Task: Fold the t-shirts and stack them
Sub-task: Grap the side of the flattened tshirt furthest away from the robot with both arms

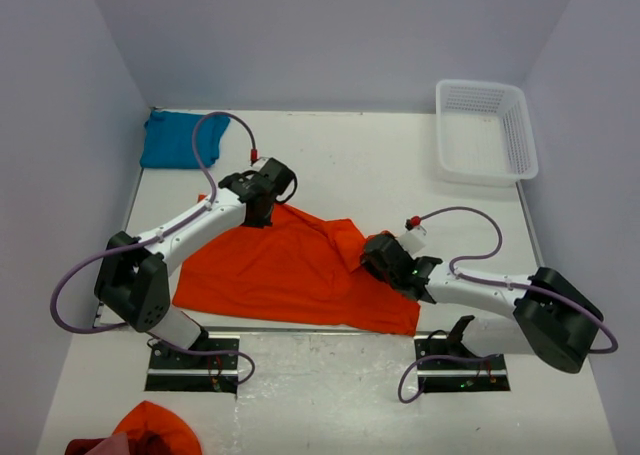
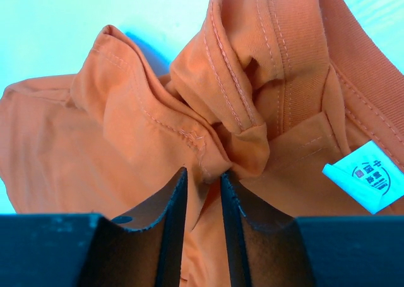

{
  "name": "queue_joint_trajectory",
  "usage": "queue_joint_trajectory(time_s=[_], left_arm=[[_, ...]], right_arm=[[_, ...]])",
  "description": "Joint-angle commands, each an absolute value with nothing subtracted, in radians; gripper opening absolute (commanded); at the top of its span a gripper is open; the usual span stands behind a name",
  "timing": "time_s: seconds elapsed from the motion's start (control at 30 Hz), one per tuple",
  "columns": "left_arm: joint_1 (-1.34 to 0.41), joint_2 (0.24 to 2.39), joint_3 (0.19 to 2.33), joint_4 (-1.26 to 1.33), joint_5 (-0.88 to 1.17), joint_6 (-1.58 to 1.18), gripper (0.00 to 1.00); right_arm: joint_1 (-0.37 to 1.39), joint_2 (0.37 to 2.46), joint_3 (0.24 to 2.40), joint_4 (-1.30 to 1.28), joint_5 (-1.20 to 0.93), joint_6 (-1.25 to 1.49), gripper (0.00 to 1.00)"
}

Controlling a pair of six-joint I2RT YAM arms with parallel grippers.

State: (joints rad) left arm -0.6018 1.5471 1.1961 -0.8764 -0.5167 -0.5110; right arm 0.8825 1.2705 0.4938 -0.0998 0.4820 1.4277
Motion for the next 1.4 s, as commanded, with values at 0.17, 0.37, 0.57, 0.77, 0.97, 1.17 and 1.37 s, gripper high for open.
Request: queue_joint_trajectory(time_s=[0.17,0.37,0.57,0.77,0.97,1.17,1.37], left_arm=[[-0.611,1.513,1.177,-0.842,-0.506,-0.492,0.00],[-0.606,1.520,1.157,-0.828,-0.515,-0.529,0.00],[-0.351,1.485,1.138,-0.687,-0.251,-0.522,0.29],[-0.125,1.709,1.287,-0.703,-0.146,-0.500,0.39],[-0.028,1.891,1.431,-0.721,-0.206,-0.483,0.47],[-0.020,2.008,1.600,-0.785,-0.235,-0.491,0.40],[0.000,2.091,1.719,-0.837,-0.247,-0.476,0.43]], right_arm=[[0.841,1.276,0.551,-0.114,0.514,1.401,0.00],[0.821,1.339,0.667,-0.174,0.517,1.247,0.00],[0.799,1.382,0.940,-0.402,0.459,0.942,0.00],[0.785,1.422,1.086,-0.514,0.414,0.752,0.00],[0.776,1.440,1.121,-0.520,0.331,0.661,0.00],[0.775,1.439,1.072,-0.465,0.278,0.629,0.00],[0.759,1.413,1.028,-0.448,0.273,0.630,0.00]])
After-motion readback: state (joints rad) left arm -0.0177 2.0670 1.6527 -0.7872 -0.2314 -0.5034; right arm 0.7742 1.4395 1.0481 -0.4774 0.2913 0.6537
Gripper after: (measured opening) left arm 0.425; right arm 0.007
